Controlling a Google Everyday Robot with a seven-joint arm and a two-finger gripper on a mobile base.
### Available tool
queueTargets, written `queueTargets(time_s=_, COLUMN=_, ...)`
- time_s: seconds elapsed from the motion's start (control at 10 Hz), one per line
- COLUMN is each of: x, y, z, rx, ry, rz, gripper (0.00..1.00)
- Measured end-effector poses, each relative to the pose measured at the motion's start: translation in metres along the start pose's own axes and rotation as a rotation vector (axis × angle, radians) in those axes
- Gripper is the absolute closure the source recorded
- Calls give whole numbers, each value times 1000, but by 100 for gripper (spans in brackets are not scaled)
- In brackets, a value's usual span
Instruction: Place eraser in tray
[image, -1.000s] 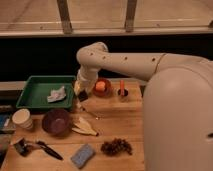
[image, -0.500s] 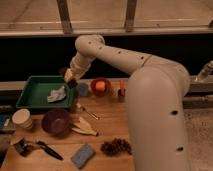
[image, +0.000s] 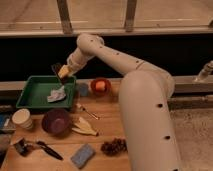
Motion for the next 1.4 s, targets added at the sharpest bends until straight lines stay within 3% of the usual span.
queueTargets(time_s=0.3, x=2, y=0, z=0, rx=-2, ry=3, rz=2, gripper=100)
queueTargets(time_s=0.4, x=9, y=1, z=1, rx=-12, ry=21, rz=12, gripper=100)
queueTargets(time_s=0.6, x=29, y=3, z=20, rx=-44, ry=63, rz=25, gripper=100)
queueTargets(time_s=0.8, x=35, y=8, z=41, rx=-85, ry=91, rz=17, gripper=100)
queueTargets(time_s=1.4, x=20, y=18, z=77, rx=-174, ry=95, rz=-20, gripper=100)
